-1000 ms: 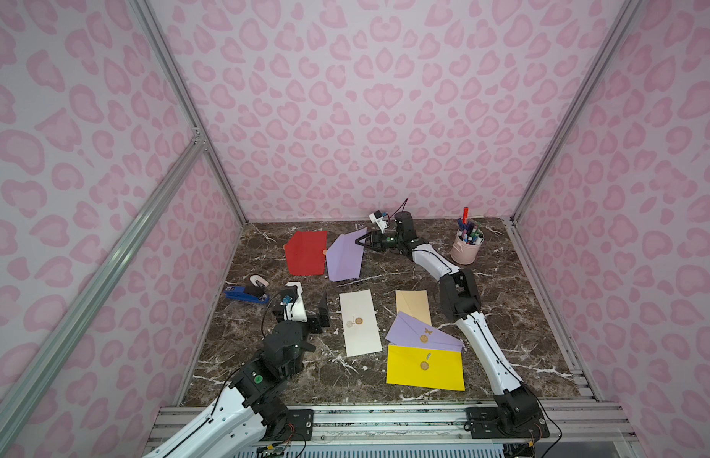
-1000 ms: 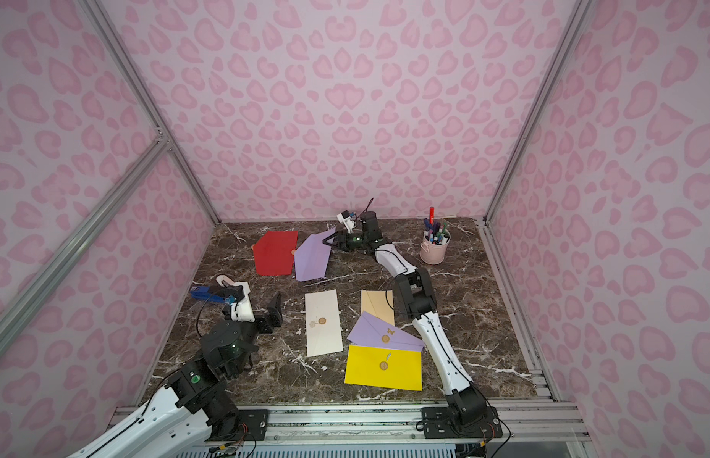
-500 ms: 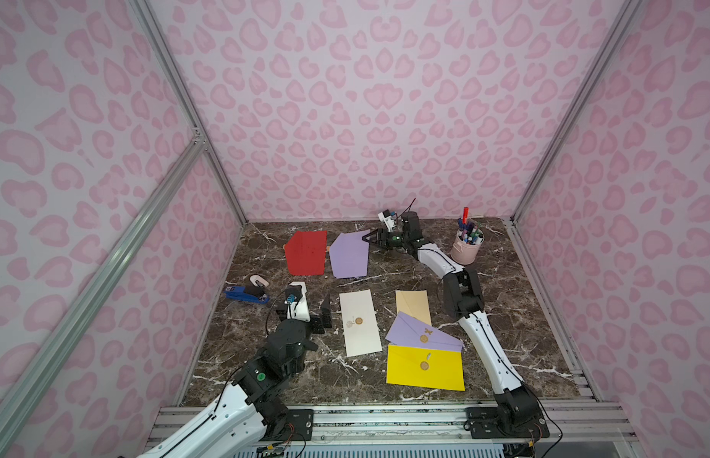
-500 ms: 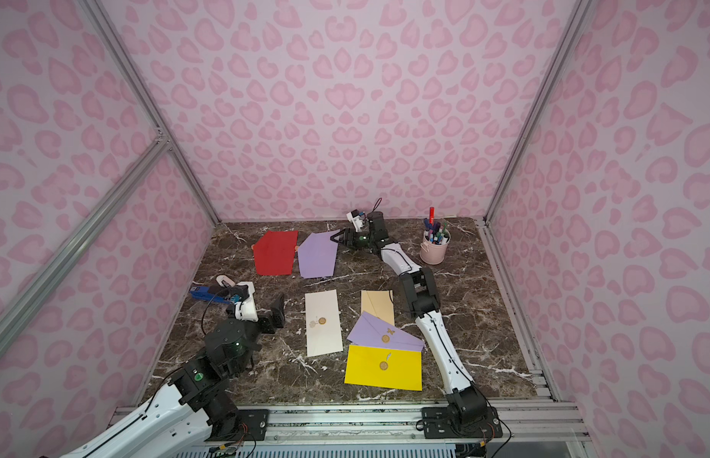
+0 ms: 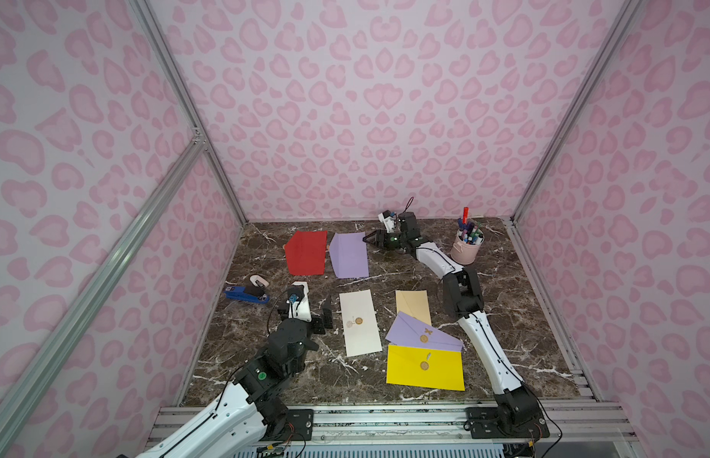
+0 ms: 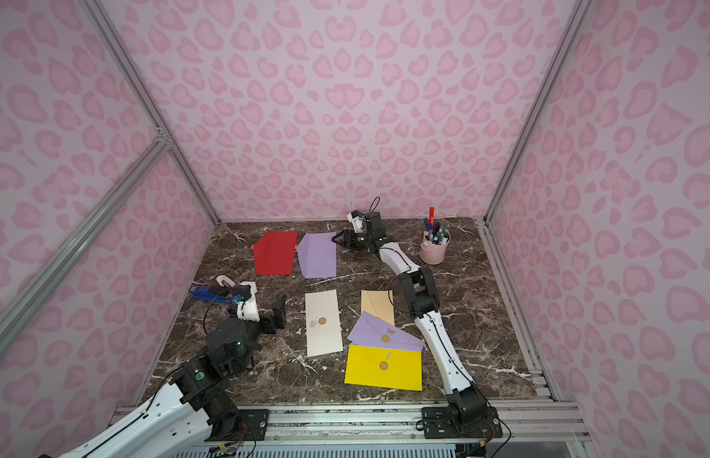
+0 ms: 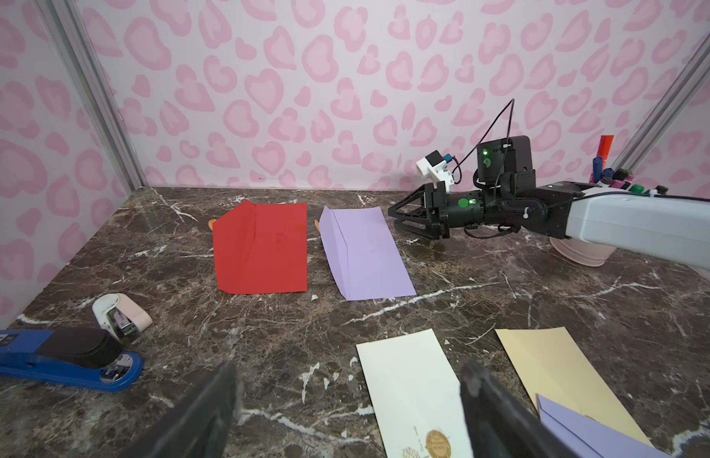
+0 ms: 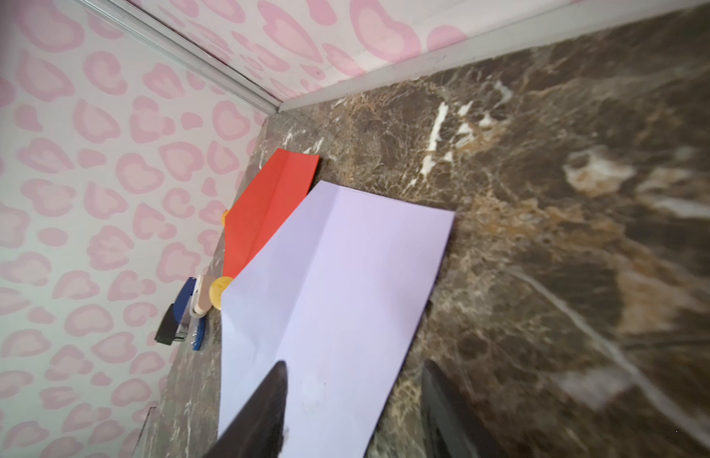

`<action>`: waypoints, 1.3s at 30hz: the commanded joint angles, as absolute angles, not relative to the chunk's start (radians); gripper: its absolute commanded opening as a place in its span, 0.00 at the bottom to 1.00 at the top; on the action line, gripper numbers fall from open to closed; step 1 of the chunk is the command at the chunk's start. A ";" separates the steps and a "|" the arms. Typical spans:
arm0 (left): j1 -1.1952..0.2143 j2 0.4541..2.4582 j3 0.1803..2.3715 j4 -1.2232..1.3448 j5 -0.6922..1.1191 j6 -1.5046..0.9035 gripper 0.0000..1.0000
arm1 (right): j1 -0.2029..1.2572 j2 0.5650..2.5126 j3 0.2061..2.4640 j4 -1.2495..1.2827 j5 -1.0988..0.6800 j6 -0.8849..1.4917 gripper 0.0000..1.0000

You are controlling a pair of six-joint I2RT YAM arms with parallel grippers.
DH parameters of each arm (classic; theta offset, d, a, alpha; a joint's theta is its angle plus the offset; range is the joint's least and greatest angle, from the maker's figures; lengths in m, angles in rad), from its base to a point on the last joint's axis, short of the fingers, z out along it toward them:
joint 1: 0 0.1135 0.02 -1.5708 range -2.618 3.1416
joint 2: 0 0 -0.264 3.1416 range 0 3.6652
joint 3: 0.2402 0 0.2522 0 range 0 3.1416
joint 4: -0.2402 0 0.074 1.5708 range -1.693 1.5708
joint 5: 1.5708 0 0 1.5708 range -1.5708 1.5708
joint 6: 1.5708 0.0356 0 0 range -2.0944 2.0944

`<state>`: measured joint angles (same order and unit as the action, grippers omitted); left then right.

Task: Open the envelope
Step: Place the envelope at the center of the board, then pick up the envelope from the center of the board.

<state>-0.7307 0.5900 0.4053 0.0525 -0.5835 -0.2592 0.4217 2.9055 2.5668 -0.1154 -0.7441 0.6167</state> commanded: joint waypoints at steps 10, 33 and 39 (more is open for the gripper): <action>-0.730 0.595 0.413 0.071 -0.577 -0.265 0.89 | 0.447 2.745 2.474 -0.203 -0.585 0.502 0.51; -0.730 1.008 0.572 -0.047 -0.413 -0.455 0.79 | 0.681 1.714 1.235 -0.086 -0.298 0.464 0.36; -0.730 1.180 0.607 -0.010 -0.366 -0.475 0.73 | 0.797 1.634 1.123 -0.127 -0.244 0.477 0.38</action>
<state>-0.7303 1.1378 0.6003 -0.0330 -0.3988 -0.4469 0.7719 1.6485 1.1511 -0.1368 -0.2916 0.4522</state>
